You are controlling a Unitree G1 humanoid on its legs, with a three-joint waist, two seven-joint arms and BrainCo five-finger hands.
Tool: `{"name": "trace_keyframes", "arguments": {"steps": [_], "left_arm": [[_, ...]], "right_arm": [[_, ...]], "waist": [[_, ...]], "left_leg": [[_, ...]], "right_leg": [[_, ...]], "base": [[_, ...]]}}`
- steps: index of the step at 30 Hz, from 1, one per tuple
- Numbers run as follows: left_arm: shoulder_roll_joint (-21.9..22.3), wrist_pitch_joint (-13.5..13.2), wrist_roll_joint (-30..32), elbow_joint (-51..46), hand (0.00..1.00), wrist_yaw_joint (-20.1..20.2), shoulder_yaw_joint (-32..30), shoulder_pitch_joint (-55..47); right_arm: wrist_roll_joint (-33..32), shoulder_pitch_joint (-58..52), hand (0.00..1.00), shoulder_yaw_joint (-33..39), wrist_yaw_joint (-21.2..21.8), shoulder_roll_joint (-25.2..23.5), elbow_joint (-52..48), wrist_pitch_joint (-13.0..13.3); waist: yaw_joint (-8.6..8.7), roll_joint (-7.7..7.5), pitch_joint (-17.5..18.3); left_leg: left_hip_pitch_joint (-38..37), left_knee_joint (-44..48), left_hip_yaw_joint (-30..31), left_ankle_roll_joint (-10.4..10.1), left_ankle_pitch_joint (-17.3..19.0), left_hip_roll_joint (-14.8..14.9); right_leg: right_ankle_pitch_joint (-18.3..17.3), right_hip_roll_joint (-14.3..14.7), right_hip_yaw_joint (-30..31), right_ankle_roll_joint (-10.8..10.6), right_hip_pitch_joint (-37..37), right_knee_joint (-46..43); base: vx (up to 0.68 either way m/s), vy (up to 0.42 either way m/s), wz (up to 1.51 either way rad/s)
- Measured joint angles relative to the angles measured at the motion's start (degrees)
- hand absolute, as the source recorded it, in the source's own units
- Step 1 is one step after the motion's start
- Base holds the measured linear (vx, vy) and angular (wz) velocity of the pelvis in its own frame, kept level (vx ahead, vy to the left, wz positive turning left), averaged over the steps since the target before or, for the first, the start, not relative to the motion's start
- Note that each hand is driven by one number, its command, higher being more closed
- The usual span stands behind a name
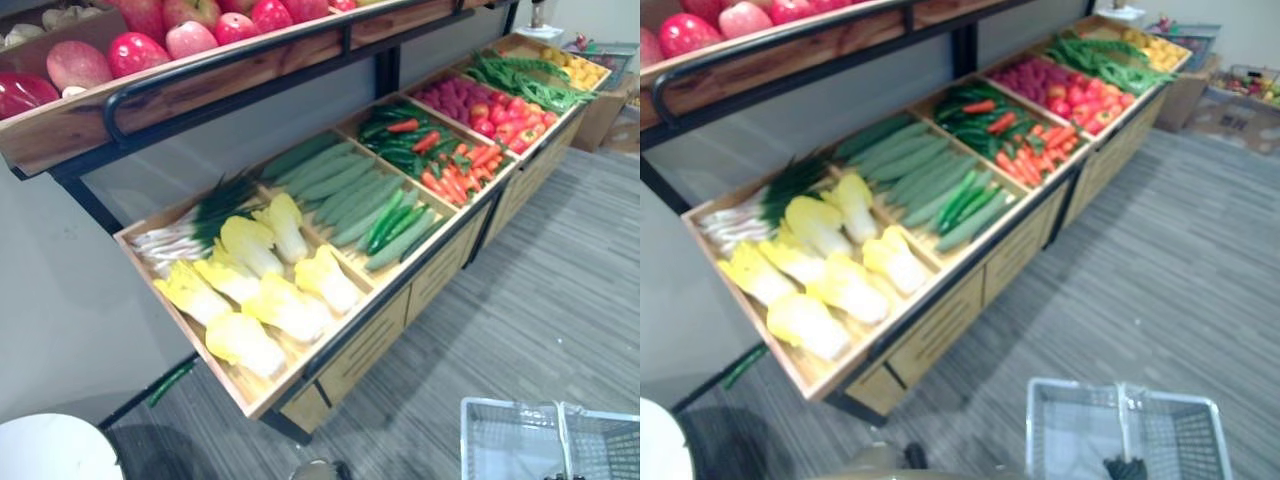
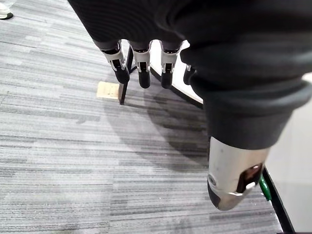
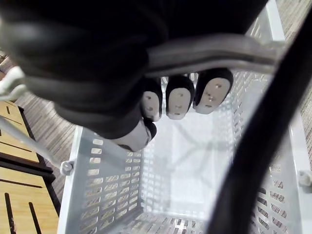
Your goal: Pick vegetable in the basket
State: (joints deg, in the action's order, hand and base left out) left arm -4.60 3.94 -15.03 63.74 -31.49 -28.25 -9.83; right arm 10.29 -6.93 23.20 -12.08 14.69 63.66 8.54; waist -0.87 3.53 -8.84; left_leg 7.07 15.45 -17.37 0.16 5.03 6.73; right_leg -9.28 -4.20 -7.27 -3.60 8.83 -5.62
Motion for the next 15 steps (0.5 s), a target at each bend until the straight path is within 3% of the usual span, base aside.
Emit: {"name": "trace_keyframes", "arguments": {"steps": [1,3,6,7,8,9,10,12,13,14,15], "left_arm": [[0.0,0.0,0.1,-0.4,0.0,0.3,-0.1,-0.6],[0.3,0.0,0.6,-0.5,0.0,0.7,-0.2,-0.7],[0.8,0.4,0.6,-0.5,0.0,1.7,-0.1,-1.2],[1.0,0.5,0.5,-0.4,0.0,2.1,-0.1,-1.3],[0.8,0.5,0.5,-0.4,0.0,2.6,0.2,-1.4],[0.4,0.5,0.5,-0.4,0.0,2.6,1.0,-1.5],[-0.6,0.5,0.4,-0.5,0.0,2.6,2.4,-1.6],[-2.6,0.3,-0.9,-0.9,0.0,2.6,4.8,-0.7],[-2.6,0.3,-1.8,-1.1,0.0,2.7,4.9,-0.2],[-3.3,-0.1,-2.7,-1.3,0.0,2.9,4.9,1.2],[-3.8,-0.3,-2.8,-2.3,0.0,3.3,5.0,2.1]], "right_arm": [[0.0,-0.2,1.0,-0.2,0.1,-0.4,-0.1,0.1],[0.0,0.2,1.0,0.0,0.0,-0.4,-0.1,0.1],[2.1,0.3,1.0,-0.1,-0.2,-0.5,-0.2,0.3],[2.8,0.5,1.0,-0.1,-0.5,-0.4,-0.2,0.3],[3.7,1.0,1.0,-1.1,-1.3,-0.4,-0.2,0.4],[3.9,1.1,1.0,-1.3,-1.4,-0.5,-0.2,0.5],[4.2,1.0,1.0,-1.4,-1.4,-0.8,-0.2,0.7],[4.4,0.6,1.0,-1.8,-1.3,-1.5,-0.1,1.4],[4.4,0.6,1.0,-2.0,-1.3,-1.7,-0.1,1.7],[4.4,0.5,1.0,-2.8,-1.4,-2.1,0.0,1.9],[4.4,0.6,1.0,-3.4,-1.5,-2.7,0.0,2.2]], "waist": [[-0.13,-0.99,0.5],[-0.11,-1.97,0.9],[-0.28,-3.53,1.8],[-0.39,-3.43,1.9],[-0.84,-3.24,1.7],[-0.72,-2.93,1.6],[-0.25,-2.98,1.5],[1.03,-3.03,2.1],[1.22,-2.86,2.0],[1.89,-3.31,2.1],[2.24,-4.57,2.2]], "left_leg": [[-0.7,-1.0,-0.7,-0.5,0.6,-1.3],[-1.9,-2.5,-1.1,0.8,1.4,-3.5],[-4.6,-7.4,-1.7,0.9,1.5,-7.3],[-5.7,-9.1,-1.8,0.9,1.5,-7.7],[-8.7,-12.0,-2.0,0.9,1.5,-7.7],[-9.9,-12.6,-1.6,1.0,1.4,-7.6],[-11.2,-12.5,-0.6,1.3,1.5,-7.4],[-12.2,-11.7,2.3,1.3,1.5,-5.9],[-11.9,-10.9,3.3,1.2,1.6,-5.2],[-10.6,-9.6,6.1,0.9,1.8,-4.2],[-9.0,-8.5,8.8,0.0,2.0,-4.0]], "right_leg": [[-0.8,-1.2,-0.1,-0.4,0.2,-0.5],[-2.3,-3.1,-0.1,-1.3,0.2,-1.1],[-4.3,-6.4,-0.2,-1.9,-1.3,-5.8],[-4.2,-6.9,-0.2,-2.0,-3.1,-10.3],[-3.0,-7.7,-0.2,-4.0,-9.1,-23.6],[-2.5,-8.4,-0.3,-5.3,-11.6,-29.6],[-3.1,-9.4,-1.1,-4.8,-13.4,-34.9],[-4.9,-9.5,-5.3,-1.7,-14.7,-30.9],[-4.9,-8.7,-5.1,-1.7,-14.8,-27.3],[-4.4,-7.4,-4.0,-1.6,-15.0,-19.8],[-0.9,-6.8,-1.4,-1.3,-15.2,-11.6]], "base": [[0.15,0.129,-0.05],[0.19,0.124,0.05],[0.15,0.096,0.0],[0.23,0.105,-0.22],[0.23,0.095,-0.2],[0.19,0.061,0.0],[0.2,-0.008,0.4],[0.29,-0.086,0.68],[0.28,-0.162,0.86],[0.27,-0.214,1.06],[0.25,-0.236,1.1]]}}
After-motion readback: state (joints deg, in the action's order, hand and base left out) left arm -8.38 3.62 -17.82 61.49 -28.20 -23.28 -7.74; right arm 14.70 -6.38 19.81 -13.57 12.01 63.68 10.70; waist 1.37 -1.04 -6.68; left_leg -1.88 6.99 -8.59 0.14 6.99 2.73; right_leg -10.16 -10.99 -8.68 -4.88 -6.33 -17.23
